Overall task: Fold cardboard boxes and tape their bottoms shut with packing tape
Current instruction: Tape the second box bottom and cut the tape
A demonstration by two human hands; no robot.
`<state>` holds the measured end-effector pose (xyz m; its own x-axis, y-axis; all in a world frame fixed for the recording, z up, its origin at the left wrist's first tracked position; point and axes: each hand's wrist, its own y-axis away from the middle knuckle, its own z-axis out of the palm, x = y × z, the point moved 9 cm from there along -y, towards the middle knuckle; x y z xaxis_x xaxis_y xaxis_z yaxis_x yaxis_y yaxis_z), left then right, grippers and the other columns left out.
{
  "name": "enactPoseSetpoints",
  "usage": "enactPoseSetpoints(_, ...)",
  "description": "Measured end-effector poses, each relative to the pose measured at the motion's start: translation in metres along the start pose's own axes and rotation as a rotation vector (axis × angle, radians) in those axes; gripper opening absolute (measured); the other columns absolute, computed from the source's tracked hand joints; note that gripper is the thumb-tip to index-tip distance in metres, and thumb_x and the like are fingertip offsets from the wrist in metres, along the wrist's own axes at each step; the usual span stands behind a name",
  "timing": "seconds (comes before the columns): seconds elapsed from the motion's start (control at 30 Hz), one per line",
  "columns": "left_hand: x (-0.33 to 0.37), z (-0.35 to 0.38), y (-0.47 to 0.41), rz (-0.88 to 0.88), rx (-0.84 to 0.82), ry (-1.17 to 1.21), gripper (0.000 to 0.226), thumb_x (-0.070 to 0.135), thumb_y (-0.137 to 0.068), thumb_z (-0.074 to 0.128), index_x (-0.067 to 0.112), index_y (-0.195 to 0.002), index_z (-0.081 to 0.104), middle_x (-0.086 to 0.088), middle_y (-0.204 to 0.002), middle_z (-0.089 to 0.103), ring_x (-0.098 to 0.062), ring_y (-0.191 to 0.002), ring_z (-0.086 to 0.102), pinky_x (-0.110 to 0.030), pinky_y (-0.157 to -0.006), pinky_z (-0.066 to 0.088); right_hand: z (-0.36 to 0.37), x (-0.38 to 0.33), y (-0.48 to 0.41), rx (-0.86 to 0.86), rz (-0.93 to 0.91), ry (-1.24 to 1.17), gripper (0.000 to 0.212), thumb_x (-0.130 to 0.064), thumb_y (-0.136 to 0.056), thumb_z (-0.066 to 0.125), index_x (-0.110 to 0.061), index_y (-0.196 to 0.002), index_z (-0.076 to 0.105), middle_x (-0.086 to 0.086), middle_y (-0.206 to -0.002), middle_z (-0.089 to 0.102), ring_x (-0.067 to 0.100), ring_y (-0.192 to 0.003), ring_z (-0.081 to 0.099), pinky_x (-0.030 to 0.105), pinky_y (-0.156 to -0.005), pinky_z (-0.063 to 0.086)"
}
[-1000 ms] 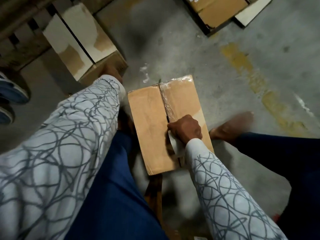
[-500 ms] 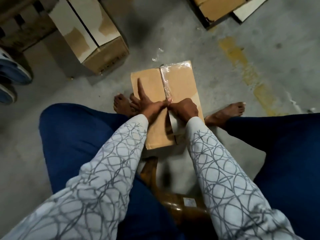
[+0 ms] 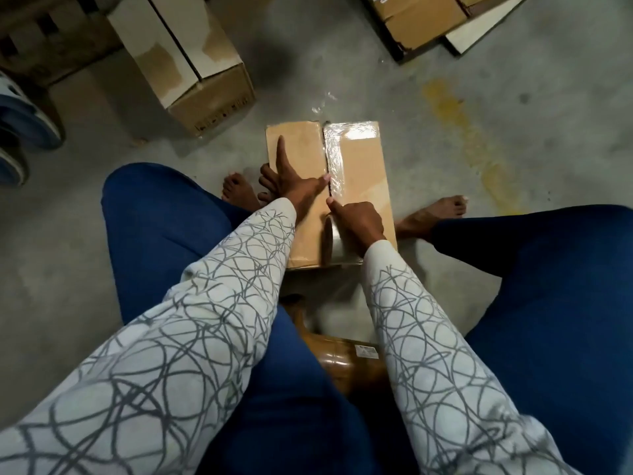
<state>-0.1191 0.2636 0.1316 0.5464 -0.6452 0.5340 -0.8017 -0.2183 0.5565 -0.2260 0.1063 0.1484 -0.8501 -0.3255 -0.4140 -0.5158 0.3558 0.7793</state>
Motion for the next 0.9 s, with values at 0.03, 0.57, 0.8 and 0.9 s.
enactPoseSetpoints(0.03,-0.002,0.001,0.0,0.001,0.0,0.041,0.115,0.05,-0.066,0.085,0.058,-0.149,0.006,-0.01,-0.143,0.025,-0.032,-0.131,0.029,-0.052,-0.111,0.026,0.003,0.0,0.0,0.002,0.015,0.018,0.073,-0.071,-0.088,0.055,-0.006,-0.119,0.067,0.013,-0.126,0.065,0.036,-0.116,0.06,0.035,-0.089,0.044)
enactPoseSetpoints(0.57,-0.026,0.026,0.015,-0.147,-0.153,-0.105,0.052,0.061,-0.065,0.082,0.019,-0.094,0.074,-0.003,-0.143,0.024,-0.032,-0.129,0.028,-0.041,-0.106,0.033,0.001,0.001,0.002,0.145,0.074,0.017,0.072,-0.07,-0.088,0.051,-0.007,-0.12,0.063,0.019,-0.126,0.064,0.041,-0.116,0.06,0.038,-0.09,0.048)
enactPoseSetpoints(0.8,-0.027,0.031,0.013,-0.159,-0.158,-0.179,0.065,0.072,-0.064,0.073,0.022,-0.105,0.071,-0.005,-0.144,0.02,-0.034,-0.128,0.026,-0.047,-0.11,0.029,0.002,0.021,0.023,0.126,0.005,0.086,0.059,-0.067,-0.086,0.058,-0.012,-0.099,0.074,0.015,-0.11,0.071,0.037,-0.105,0.063,0.033,-0.079,0.041)
enactPoseSetpoints(0.9,-0.027,0.031,0.012,-0.185,-0.178,-0.244,0.073,0.079,-0.066,0.066,0.022,-0.111,0.07,-0.008,-0.141,0.02,-0.035,-0.123,0.027,-0.045,-0.107,0.031,0.006,0.04,0.049,0.104,-0.019,0.038,0.054,-0.062,-0.092,0.057,-0.015,-0.065,0.063,0.009,-0.08,0.066,0.033,-0.084,0.059,0.032,-0.073,0.038)
